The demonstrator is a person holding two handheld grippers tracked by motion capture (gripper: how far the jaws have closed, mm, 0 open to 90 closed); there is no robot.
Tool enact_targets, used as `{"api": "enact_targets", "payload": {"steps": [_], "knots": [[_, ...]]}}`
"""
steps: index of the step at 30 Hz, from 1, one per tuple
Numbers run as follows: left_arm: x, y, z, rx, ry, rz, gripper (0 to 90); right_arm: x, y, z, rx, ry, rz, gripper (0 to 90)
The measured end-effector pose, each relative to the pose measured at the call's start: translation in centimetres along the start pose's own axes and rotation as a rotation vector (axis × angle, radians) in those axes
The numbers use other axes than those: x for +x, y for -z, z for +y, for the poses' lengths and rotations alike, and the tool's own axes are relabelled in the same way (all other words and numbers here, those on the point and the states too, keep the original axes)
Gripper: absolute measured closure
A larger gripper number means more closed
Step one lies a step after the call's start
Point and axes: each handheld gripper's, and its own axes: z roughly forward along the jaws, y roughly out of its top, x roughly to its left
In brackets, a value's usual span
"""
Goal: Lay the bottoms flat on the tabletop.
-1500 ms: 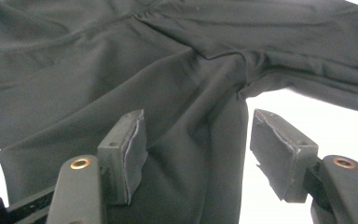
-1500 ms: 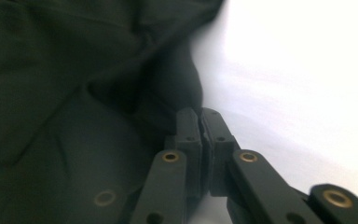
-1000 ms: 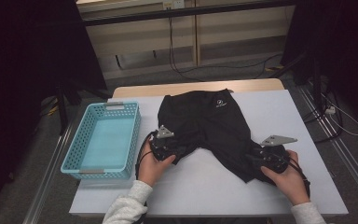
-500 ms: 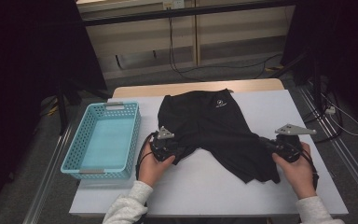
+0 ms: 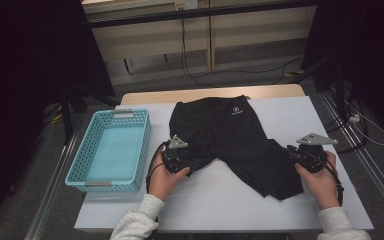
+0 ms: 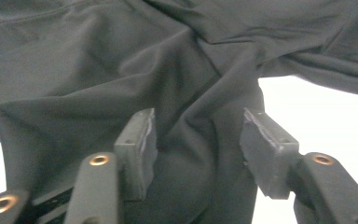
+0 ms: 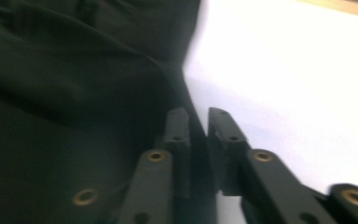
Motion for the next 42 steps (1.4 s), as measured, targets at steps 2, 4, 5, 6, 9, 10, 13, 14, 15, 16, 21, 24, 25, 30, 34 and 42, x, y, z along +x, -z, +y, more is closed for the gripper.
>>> {"api": "enact_targets", "payload": {"steps": [2,4,5,6,9,10,13,14,15,16,21,24,25,30,34,42], "knots": [[-0.2,0.2,0.2,-0.012,0.002,-0.008,37.7,1.0,0.8,0.2,-0.019,0.022,0.041,68.4],[-0.2,0.5,0.3,-0.013,-0.004,-0.006,34.7,2.3,1.4,0.3,-0.036,0.04,0.094,60.9],[-0.2,0.5,0.3,-0.015,-0.008,0.0,33.3,3.0,1.5,0.3,-0.034,0.049,0.126,58.0],[-0.3,0.6,0.3,-0.013,0.0,-0.004,32.0,3.9,1.5,0.3,-0.025,0.064,0.156,57.7],[-0.4,0.7,0.3,-0.012,0.01,-0.005,28.3,6.3,0.9,0.1,0.018,0.119,0.232,56.6],[-0.5,0.8,0.4,-0.014,0.01,-0.005,27.4,7.0,0.7,0.1,0.025,0.143,0.242,57.0],[-0.6,0.9,0.5,-0.019,0.015,-0.01,26.3,8.1,0.4,0.4,0.034,0.166,0.306,60.9],[-0.6,1.0,0.5,-0.016,0.02,-0.016,26.5,8.2,0.4,0.4,0.042,0.171,0.317,61.8],[-0.6,1.0,0.5,-0.011,0.023,-0.023,27.5,8.3,0.3,0.4,0.069,0.185,0.336,62.2],[-0.6,0.9,0.5,-0.009,0.022,-0.026,28.1,8.3,0.2,0.2,0.084,0.197,0.348,64.0],[-0.6,0.8,0.5,-0.004,0.017,-0.028,28.0,8.4,-0.3,-0.6,0.144,0.222,0.357,65.2],[-0.7,0.9,0.6,-0.006,0.025,-0.034,28.9,8.7,-0.3,-0.8,0.168,0.256,0.356,64.4],[-0.6,0.9,0.6,-0.009,0.024,-0.03,29.1,8.7,-0.2,-0.7,0.164,0.253,0.354,64.4],[-0.6,1.0,0.5,-0.005,0.02,-0.025,27.9,8.9,0.3,-0.5,0.121,0.233,0.373,62.0],[-0.8,0.9,0.6,-0.004,0.017,-0.035,25.7,10.1,-0.3,-1.0,0.154,0.256,0.376,68.6],[-0.8,0.9,0.6,0.005,0.012,-0.032,24.7,8.9,-0.2,-1.1,0.158,0.214,0.381,90.0]]}}
